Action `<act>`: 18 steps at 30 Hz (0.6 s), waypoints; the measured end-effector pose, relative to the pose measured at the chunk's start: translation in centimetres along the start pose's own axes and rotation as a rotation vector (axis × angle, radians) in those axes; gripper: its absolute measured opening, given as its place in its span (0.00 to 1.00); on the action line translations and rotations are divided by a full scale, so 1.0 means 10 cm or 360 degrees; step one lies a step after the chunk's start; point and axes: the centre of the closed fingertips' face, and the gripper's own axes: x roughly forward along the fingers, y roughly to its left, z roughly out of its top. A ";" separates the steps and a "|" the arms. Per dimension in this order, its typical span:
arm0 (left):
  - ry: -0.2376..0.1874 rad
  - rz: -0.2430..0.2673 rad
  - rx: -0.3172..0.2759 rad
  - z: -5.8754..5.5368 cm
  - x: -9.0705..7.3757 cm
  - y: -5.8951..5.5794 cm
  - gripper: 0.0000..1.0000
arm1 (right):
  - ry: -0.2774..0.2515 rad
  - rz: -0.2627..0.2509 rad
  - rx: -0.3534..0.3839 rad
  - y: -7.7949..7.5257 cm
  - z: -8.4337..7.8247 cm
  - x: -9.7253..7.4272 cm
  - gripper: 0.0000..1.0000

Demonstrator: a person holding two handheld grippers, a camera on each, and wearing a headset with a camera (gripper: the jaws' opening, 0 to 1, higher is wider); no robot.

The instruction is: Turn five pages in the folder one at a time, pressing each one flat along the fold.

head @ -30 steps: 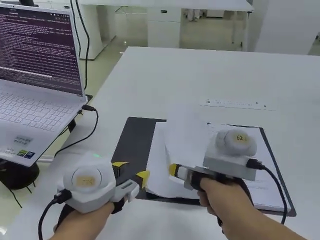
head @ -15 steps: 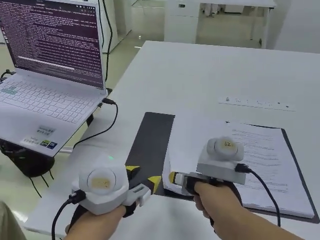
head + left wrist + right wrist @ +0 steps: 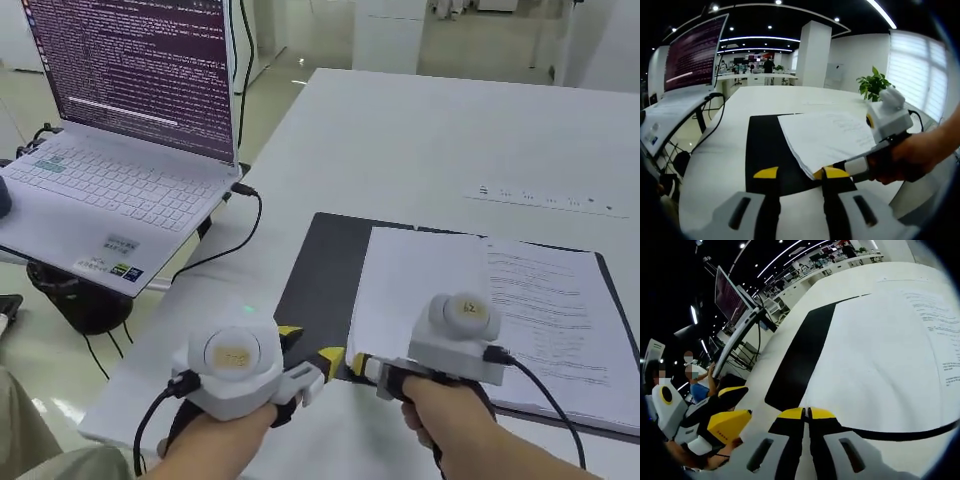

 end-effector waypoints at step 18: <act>0.0067 -0.0087 0.0136 0.07 0.47 -0.32 0.30 | -0.0208 -0.0001 0.0021 -0.22 0.19 -0.59 0.00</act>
